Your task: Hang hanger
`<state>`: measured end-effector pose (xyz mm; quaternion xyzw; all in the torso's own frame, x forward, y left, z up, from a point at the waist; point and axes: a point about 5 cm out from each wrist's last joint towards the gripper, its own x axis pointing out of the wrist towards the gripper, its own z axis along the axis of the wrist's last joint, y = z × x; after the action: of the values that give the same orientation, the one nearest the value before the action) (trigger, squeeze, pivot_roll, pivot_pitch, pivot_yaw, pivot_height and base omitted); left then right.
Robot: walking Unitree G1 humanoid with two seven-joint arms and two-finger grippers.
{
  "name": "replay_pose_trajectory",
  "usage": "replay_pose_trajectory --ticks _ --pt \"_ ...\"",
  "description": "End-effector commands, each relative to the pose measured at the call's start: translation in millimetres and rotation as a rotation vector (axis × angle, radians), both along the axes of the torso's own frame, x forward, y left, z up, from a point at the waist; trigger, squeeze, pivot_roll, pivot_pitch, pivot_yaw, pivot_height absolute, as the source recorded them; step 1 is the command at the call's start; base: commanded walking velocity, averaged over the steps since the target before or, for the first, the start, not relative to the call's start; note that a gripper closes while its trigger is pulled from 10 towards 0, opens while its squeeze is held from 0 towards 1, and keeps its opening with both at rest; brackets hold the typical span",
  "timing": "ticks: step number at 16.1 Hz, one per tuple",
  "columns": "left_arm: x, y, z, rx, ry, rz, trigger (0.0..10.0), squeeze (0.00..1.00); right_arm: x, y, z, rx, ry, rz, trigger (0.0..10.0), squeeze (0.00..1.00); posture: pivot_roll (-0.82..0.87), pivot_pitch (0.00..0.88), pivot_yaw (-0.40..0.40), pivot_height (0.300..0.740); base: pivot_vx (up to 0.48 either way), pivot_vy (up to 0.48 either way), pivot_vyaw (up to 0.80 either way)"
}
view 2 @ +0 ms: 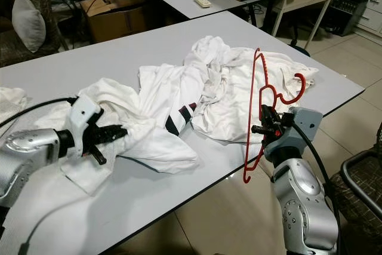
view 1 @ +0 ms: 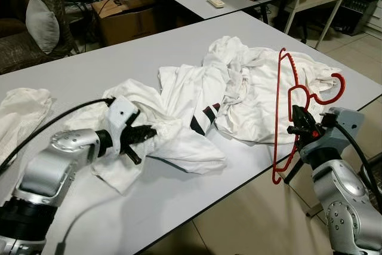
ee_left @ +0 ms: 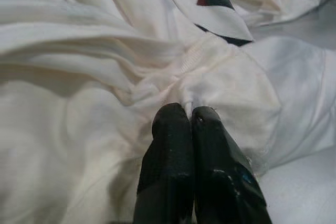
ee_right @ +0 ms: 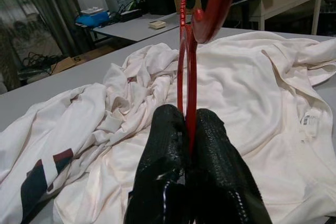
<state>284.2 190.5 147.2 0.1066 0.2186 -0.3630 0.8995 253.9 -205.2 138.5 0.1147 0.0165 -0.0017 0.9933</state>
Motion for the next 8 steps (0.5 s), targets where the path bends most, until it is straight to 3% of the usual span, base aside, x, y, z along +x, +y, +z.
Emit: replay_pose_trajectory --ticks 1,5,7,8 --pt "4.4 5.8 7.4 0.007 -0.027 0.015 0.0 0.0 1.8 0.4 7.4 -0.007 -0.037 -0.001 10.0 0.0 -0.16 0.0 0.045 0.74 0.0 0.0 0.0" --pt "13.2 30.4 20.2 0.046 -0.07 0.079 0.0 0.0 1.5 0.6 6.7 -0.004 -0.036 -0.005 10.0 0.0 -0.15 0.0 0.044 0.74 0.0 0.0 0.0" --pt "28.5 53.2 30.4 0.196 -0.132 0.126 0.0 0.0 3.8 1.4 7.3 0.0 -0.04 -0.004 10.0 0.0 -0.15 0.0 0.043 0.74 0.0 0.0 0.0" --pt "49.1 74.2 48.5 0.368 -0.228 0.198 0.0 0.0 7.0 3.3 8.0 0.002 -0.044 0.002 10.0 0.0 -0.14 0.0 0.037 0.74 0.0 0.0 0.0"
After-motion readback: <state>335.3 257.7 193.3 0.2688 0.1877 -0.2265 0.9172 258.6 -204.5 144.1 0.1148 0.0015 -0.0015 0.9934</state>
